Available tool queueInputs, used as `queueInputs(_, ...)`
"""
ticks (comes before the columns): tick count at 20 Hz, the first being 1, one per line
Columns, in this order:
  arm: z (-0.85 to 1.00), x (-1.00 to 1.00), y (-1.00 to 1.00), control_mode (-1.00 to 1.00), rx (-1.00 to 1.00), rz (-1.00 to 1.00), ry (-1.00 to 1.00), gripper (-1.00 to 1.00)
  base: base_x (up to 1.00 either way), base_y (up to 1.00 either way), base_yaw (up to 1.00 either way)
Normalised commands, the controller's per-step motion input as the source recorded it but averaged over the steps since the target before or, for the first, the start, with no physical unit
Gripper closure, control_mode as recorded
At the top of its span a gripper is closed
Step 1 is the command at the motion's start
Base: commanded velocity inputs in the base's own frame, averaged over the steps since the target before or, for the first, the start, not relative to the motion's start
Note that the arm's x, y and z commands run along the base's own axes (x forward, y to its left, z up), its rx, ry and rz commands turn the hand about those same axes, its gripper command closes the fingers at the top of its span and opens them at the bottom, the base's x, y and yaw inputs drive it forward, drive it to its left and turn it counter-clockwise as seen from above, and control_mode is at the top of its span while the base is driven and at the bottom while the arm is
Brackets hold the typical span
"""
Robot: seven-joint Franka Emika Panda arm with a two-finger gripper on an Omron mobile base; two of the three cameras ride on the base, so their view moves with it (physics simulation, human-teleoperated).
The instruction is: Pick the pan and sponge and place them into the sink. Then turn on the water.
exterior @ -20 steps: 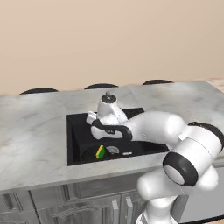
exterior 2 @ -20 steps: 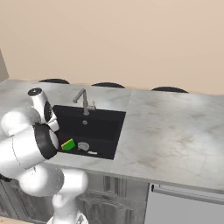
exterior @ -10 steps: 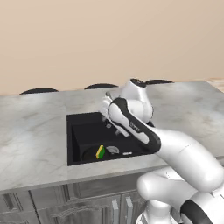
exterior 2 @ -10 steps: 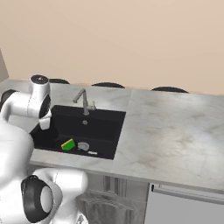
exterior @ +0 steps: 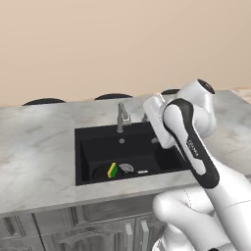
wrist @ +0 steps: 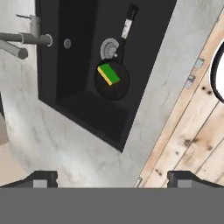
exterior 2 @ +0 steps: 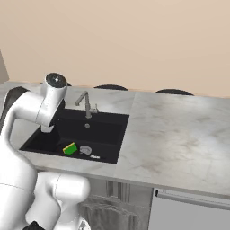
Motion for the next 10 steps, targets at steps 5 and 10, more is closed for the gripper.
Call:
queueInputs(5, 0.04, 0.1, -0.54, -1.0, 0.04, -0.43, 0.05, -1.0, 0.0, 0.0, 0.0)
queueInputs(10, 0.0, 0.4, -0.57, -1.0, 0.13, -0.39, 0.02, -1.0, 0.0, 0.0, 0.0)
